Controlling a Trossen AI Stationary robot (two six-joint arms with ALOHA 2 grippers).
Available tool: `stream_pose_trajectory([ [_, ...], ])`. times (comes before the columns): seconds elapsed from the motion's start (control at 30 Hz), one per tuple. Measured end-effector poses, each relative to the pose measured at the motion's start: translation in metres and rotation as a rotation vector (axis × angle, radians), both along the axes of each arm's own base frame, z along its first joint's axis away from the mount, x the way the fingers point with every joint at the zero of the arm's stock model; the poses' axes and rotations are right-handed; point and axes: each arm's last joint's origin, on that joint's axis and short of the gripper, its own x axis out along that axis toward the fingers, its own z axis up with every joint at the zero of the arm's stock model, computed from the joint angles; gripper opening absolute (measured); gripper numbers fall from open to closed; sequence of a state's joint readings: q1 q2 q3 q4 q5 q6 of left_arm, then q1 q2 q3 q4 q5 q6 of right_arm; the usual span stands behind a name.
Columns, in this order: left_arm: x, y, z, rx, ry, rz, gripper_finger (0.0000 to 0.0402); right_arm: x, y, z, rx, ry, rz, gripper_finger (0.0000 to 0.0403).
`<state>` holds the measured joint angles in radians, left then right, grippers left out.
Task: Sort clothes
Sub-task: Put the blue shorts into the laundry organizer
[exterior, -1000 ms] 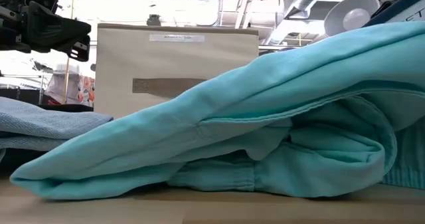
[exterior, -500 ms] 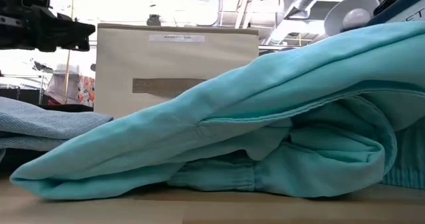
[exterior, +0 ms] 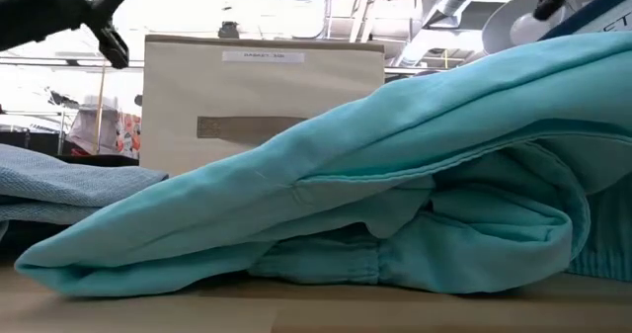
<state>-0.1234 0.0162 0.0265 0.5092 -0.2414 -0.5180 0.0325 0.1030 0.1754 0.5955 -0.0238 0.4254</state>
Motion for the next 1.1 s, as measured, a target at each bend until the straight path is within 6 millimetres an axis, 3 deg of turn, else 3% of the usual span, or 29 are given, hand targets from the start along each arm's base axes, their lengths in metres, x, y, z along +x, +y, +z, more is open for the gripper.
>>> stream_pose_trajectory([
  [0.2,-0.002,0.003,0.002,-0.2,-0.052,0.02,0.0011,0.029,0.007,0.038,0.009,0.109,0.07,0.0033],
  [0.57,-0.01,0.006,0.023,-0.218,-0.113,0.07,0.0011,0.13,0.042,0.091,-0.01,0.284,0.193,0.0033],
  [0.8,-0.012,0.006,0.027,-0.197,-0.118,0.084,0.0011,0.194,0.062,0.096,0.122,0.425,0.313,0.0033],
  [1.1,-0.011,0.006,0.027,-0.212,-0.119,0.073,0.0011,0.244,0.1,0.105,0.138,0.917,0.287,0.006],
])
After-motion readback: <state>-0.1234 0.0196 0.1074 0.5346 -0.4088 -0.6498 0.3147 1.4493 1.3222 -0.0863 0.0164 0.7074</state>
